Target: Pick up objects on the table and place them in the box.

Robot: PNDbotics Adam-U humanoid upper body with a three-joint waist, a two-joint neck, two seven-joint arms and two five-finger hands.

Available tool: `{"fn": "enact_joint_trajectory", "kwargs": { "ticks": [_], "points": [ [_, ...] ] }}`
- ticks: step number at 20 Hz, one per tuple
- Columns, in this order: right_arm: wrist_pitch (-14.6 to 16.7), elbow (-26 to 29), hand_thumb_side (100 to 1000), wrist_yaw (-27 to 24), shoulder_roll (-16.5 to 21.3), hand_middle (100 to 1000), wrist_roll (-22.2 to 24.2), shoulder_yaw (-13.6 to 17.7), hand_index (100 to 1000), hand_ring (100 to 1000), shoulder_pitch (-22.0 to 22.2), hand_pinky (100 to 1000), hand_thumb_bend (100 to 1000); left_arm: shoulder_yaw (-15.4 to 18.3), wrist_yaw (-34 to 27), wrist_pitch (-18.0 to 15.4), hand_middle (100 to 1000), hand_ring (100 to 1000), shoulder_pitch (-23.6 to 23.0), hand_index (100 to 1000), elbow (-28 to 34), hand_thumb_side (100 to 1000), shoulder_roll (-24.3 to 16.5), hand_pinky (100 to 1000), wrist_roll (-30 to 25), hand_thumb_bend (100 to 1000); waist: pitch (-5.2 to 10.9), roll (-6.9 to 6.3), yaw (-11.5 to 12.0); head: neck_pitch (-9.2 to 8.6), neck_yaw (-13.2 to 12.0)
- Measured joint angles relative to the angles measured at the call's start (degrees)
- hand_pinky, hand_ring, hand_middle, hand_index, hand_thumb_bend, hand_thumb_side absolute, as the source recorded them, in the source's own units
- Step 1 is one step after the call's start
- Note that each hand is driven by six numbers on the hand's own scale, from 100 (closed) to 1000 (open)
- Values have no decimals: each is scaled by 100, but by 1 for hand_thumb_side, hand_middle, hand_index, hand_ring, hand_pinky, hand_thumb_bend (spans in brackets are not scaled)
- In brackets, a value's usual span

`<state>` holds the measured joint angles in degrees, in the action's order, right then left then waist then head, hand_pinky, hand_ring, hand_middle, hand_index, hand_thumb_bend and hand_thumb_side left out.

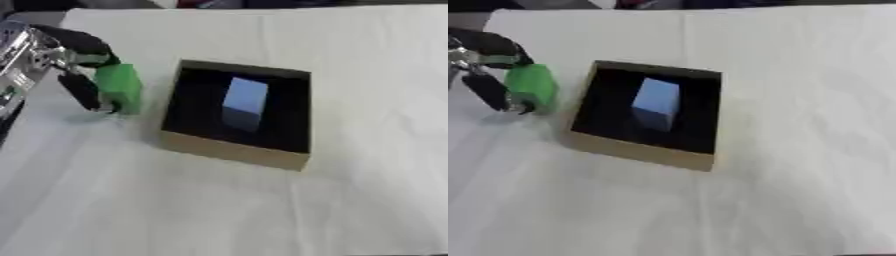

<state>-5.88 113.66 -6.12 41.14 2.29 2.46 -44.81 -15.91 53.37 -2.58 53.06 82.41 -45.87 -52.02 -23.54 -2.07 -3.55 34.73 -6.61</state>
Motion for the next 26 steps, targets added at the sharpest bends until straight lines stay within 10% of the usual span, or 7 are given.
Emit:
{"fn": "enact_joint_trajectory", "kwargs": {
  "ticks": [26],
  "points": [
    [-49,0,553,-3,-52,749,-10,33,847,882,44,918,291,-730,-523,-104,675,792,970,796,797,548,1195,868,2,183,73,2,35,53,63]
  ]
}}
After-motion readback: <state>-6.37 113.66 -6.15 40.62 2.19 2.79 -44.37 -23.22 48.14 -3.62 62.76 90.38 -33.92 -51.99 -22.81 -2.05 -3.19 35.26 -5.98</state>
